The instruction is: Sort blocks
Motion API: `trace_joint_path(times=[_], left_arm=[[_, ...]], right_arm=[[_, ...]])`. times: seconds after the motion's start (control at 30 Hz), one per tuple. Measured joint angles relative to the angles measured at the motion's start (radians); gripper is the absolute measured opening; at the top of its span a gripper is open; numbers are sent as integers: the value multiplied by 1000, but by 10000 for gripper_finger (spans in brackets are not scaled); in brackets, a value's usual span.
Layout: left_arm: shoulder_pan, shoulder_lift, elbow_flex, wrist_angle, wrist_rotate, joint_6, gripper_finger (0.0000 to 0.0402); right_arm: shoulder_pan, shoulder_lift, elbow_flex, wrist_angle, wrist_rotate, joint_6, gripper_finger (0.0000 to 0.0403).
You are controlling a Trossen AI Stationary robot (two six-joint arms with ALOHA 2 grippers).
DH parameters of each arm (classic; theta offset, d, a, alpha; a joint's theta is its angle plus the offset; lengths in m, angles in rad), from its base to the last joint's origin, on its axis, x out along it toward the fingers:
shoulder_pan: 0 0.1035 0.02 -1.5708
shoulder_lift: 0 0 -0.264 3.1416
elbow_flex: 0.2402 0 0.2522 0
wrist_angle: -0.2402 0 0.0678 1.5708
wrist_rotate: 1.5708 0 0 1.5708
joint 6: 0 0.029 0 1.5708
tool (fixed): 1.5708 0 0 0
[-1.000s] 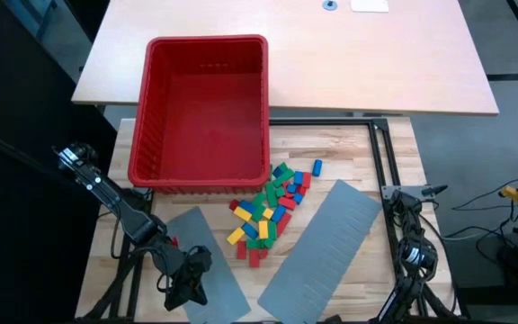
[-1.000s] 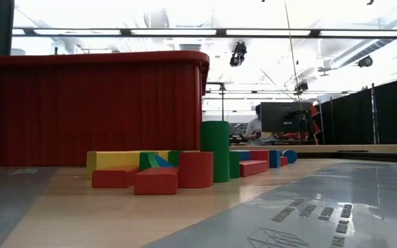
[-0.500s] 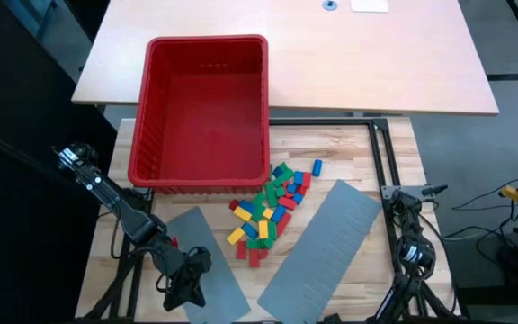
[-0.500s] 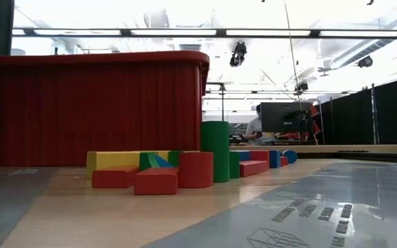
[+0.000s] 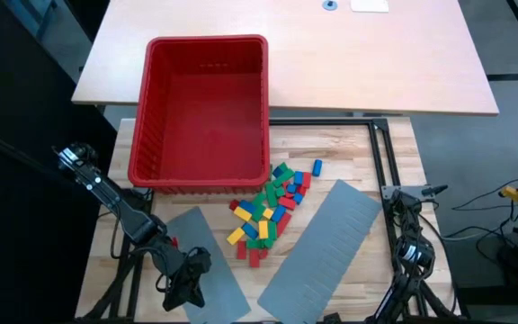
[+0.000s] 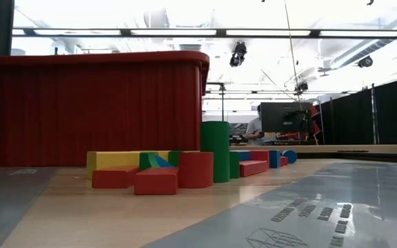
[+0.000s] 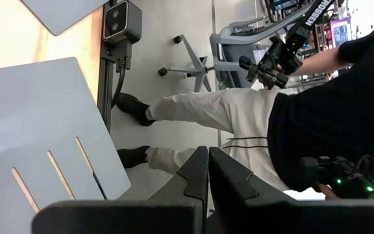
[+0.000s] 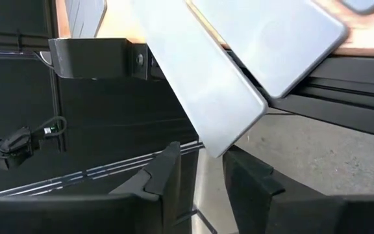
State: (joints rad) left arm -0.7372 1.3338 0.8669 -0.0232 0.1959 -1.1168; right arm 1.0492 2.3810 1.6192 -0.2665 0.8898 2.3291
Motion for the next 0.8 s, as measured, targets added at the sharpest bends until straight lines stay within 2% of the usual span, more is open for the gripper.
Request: trace_joint_path(times=[0.27,0.47,0.8], left_arm=[[0,0,0,0,0,0,0],[0,0,0,0,0,0,0],[0,0,0,0,0,4,0]], right_arm=[[0,1,0,0,1,-1,59],[0,2,1,2,0,-14,5],[-3,-25,-4,2,0,-13,0]])
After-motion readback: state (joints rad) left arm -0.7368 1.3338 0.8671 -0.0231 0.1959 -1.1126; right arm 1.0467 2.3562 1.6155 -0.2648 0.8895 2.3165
